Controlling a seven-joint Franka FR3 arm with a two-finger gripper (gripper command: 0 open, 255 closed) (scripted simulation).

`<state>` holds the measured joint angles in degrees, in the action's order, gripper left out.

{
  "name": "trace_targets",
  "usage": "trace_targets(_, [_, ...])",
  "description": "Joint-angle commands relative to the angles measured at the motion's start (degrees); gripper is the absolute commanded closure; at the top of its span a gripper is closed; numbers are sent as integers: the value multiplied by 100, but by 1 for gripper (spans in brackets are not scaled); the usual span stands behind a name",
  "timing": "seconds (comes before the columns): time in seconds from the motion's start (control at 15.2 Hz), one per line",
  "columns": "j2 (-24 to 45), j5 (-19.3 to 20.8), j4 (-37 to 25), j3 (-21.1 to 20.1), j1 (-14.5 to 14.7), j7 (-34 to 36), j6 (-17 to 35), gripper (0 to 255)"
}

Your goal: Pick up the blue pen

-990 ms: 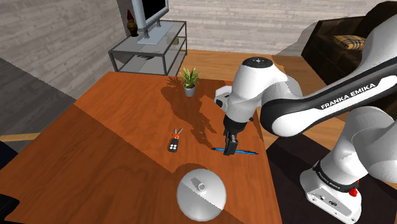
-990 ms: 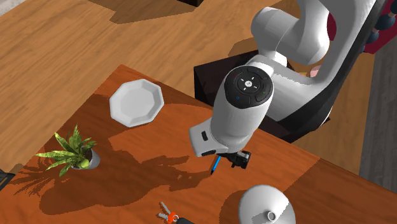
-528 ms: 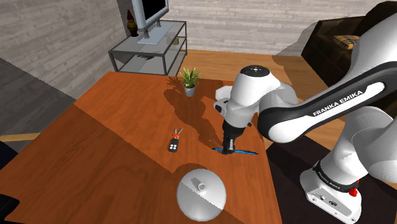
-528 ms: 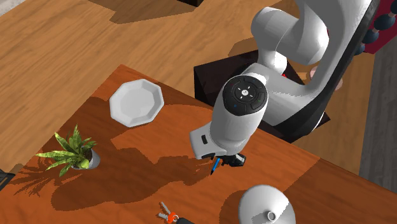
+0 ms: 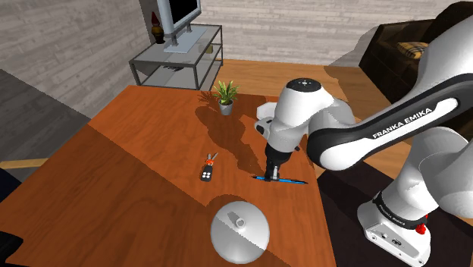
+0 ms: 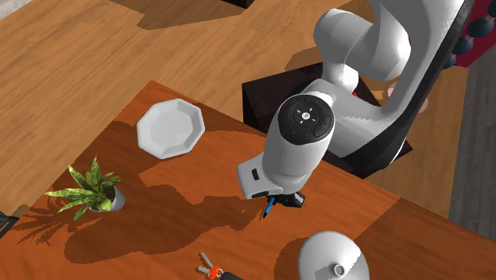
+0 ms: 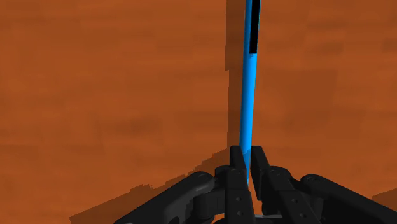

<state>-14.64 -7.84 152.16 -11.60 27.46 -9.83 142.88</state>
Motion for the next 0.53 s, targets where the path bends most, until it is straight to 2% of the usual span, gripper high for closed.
trace_targets(0.0, [-68, -3, -30, 8, 1, -4, -99, 255])
trace_targets(0.46, [-482, -5, -272, 55, 6, -3, -753, 255])
